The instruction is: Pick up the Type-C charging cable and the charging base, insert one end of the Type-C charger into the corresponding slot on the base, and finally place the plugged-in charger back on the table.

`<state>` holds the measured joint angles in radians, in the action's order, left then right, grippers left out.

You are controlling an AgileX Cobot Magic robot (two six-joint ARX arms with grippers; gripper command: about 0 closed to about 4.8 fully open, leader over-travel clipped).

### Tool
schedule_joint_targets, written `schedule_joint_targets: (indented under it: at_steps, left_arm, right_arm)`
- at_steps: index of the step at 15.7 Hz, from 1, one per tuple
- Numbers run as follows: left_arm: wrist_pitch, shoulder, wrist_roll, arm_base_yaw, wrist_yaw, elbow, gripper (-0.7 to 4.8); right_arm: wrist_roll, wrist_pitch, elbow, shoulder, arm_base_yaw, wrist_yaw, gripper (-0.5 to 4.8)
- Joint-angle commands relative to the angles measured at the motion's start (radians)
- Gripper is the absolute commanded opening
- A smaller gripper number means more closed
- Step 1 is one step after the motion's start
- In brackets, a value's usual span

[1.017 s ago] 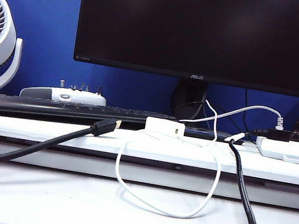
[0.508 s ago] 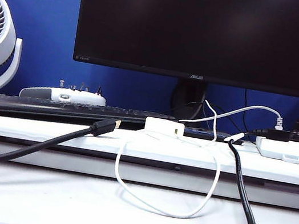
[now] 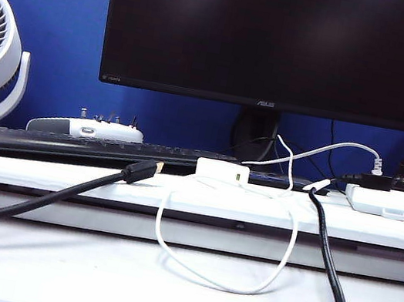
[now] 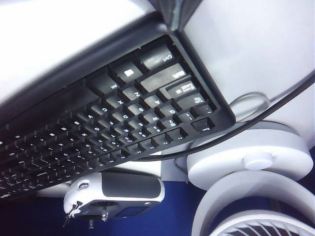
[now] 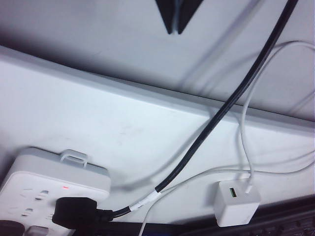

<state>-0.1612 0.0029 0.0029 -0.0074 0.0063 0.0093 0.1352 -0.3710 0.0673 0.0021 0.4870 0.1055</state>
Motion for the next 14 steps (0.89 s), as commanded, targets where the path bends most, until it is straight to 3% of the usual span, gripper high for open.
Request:
schedule_joint_targets:
  at_steps: [1, 4, 7, 8, 11, 14]
  left_arm:
    - [-0.010, -0.002, -0.003, -0.001, -0.003, -0.001, -0.03]
    - [-0.010, -0.002, -0.003, -0.001, -0.003, -0.001, -0.03]
    - [-0.010, -0.002, -0.003, -0.001, -0.002, -0.001, -0.03]
    - [-0.010, -0.002, -0.003, -0.001, -0.002, -0.001, -0.03]
    - [-0.010, -0.002, -0.003, -0.001, -0.003, -0.001, -0.03]
    - [-0.010, -0.002, -0.003, -0.001, -0.002, -0.001, -0.03]
  right_arm:
    - [0.003, 0.005, -0.005, -0.001, -0.064, -0.025, -0.01]
    - [-0.005, 0.008, -0.005, -0.001, -0.336, -0.025, -0.01]
    - [-0.020, 0.019, -0.008, -0.002, -0.475, 0.034, -0.01]
    - [-0.100, 0.076, -0.022, -0.001, -0.508, 0.021, -0.01]
    - [-0.106, 0.220, -0.066, -0.002, -0.513, -0.005, -0.01]
    - [-0.111, 0.202, -0.066, -0.002, -0.509, -0.041, -0.01]
